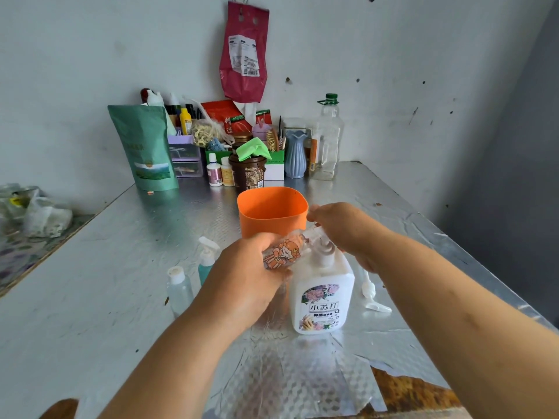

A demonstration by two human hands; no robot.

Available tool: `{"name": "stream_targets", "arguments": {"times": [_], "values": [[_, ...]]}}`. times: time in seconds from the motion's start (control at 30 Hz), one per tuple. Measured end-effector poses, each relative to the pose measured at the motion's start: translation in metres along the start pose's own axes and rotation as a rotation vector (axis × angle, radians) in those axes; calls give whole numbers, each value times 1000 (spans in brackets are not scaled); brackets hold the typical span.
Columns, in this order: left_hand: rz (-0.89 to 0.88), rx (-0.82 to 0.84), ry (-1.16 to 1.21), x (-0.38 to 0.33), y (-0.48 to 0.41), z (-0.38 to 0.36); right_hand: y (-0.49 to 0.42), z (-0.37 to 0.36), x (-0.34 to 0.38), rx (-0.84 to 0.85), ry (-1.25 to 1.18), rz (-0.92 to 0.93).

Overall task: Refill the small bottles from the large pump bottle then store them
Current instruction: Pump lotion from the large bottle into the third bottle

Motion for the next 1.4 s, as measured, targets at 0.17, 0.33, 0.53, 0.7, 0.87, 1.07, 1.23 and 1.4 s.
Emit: {"name": "stream_targets", "arguments": {"times": [0.17,0.33,0.53,0.7,0.87,1.07,1.23,1.4], "values": [[11,-5,-7,5,-1,-3,-2,-6,-2,-4,5,8],[37,15,-3,7,0,-5,-1,-9,-4,4,67,18],[15,-6,-16,0,0,0,1,-1,4,-27,27,28],[8,-10,-20,-2,0,2,-3,0,3,-16,58,37],[8,-6,-12,-1,-1,0,-6,-2,2,-19,64,44],[34,-10,-20,3,-2,-2,-9,-5,-3,-23,42,49],[59,8,-41,4,0,-4,-8,-11,-6,-10,87,63],[52,-2,-37,-2,2,-1,-6,-4,-1,-16,92,64]]}}
Point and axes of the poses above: each hand's wrist, its own y-axis away from the middle knuckle, its own z-axis out of the back of the hand, x = y × z, the point moved 7 cm from there along -y, towards the middle knuckle, and after that the axes turned 1 degree about -y, right-handed, at the moved point
